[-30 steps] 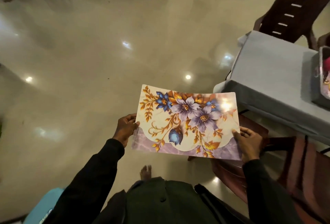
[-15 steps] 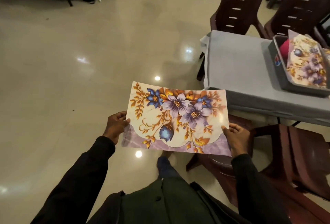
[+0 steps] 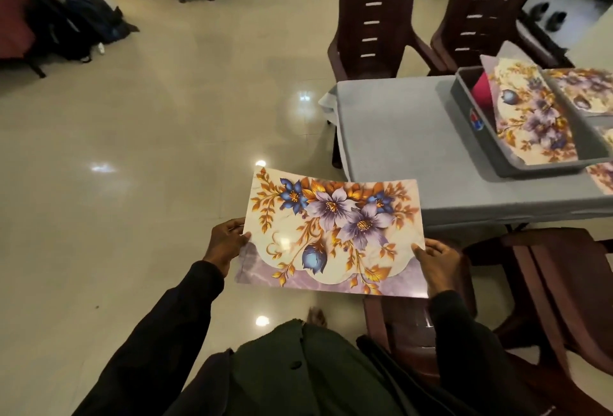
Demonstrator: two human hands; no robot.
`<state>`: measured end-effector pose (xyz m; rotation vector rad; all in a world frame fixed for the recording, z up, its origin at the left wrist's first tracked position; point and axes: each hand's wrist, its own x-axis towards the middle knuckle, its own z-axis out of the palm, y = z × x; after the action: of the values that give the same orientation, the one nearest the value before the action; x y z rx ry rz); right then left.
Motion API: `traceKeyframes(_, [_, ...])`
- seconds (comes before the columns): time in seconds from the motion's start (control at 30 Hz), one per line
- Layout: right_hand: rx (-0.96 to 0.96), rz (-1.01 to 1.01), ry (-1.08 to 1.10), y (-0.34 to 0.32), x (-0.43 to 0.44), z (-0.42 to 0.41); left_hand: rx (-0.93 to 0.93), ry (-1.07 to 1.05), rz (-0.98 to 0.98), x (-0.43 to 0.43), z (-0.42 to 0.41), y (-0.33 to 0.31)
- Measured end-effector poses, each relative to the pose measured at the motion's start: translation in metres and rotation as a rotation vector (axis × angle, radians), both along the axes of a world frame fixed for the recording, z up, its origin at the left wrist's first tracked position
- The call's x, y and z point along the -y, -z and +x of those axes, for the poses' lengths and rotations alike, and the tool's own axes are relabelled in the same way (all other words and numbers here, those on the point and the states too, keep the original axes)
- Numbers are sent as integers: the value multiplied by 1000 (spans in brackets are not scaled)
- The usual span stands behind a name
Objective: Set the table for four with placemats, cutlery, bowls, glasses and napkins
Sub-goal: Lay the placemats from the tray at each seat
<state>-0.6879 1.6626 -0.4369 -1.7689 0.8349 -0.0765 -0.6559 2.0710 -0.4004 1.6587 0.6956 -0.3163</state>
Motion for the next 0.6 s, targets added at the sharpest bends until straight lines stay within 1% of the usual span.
traceKeyframes(0.17, [-47,-73,98,22,15,43,-39,117,26,17,88,10])
traceKeyframes(0.33, [-125,-130,224,44,22,85,-36,230,56,39,177,20])
traceKeyframes(0.43, [-156,-133,315,61,21,115,-41,325,25,52,238,29])
traceKeyframes(0.6, [-235,-131,473,78,13,163,-53,497,35,74,348,47])
